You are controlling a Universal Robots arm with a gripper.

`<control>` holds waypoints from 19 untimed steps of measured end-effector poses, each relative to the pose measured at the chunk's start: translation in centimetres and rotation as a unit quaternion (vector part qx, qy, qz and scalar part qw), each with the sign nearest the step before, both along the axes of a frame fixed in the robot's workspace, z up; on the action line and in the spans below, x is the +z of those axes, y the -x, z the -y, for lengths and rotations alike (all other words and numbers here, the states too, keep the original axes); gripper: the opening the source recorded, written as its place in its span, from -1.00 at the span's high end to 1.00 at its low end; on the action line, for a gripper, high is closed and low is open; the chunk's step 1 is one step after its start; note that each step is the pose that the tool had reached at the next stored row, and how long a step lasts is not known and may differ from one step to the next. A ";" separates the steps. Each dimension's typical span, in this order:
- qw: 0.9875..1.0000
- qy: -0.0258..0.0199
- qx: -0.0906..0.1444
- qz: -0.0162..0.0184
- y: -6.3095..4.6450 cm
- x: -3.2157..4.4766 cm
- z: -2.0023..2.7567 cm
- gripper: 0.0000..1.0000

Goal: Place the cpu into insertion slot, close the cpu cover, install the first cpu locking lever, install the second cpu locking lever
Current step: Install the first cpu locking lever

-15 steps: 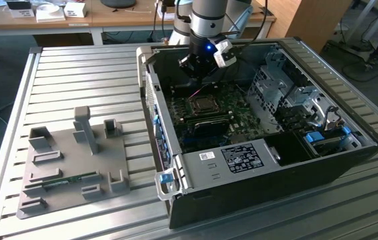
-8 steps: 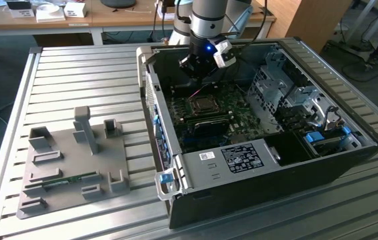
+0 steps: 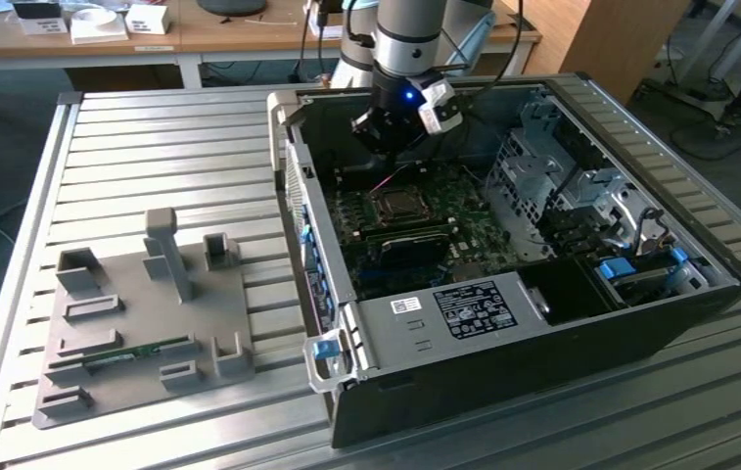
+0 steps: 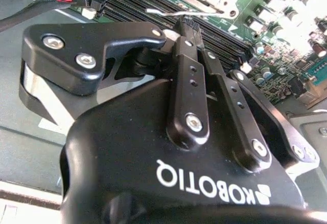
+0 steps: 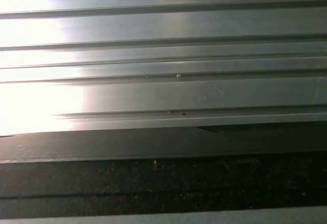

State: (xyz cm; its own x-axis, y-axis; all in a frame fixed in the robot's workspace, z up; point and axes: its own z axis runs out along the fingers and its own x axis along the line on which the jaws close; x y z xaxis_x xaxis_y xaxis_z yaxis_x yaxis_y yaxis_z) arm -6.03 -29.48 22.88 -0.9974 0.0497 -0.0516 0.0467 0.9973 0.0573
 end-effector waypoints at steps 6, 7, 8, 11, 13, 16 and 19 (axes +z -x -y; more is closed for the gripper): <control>1.000 0.000 0.000 0.000 0.0 -0.07 -0.01 0.79; 1.000 0.000 0.000 0.000 -0.1 -0.10 -0.01 0.79; 1.000 0.000 0.000 0.000 -0.1 -0.10 0.00 0.79; 1.000 0.000 0.000 0.000 -0.1 -0.11 0.00 0.79; 1.000 0.000 0.000 0.000 -0.1 -0.15 0.00 0.79; 1.000 0.000 0.000 0.000 -0.1 -0.28 0.00 0.79; 1.000 0.000 0.000 0.000 -0.1 -0.33 0.00 0.79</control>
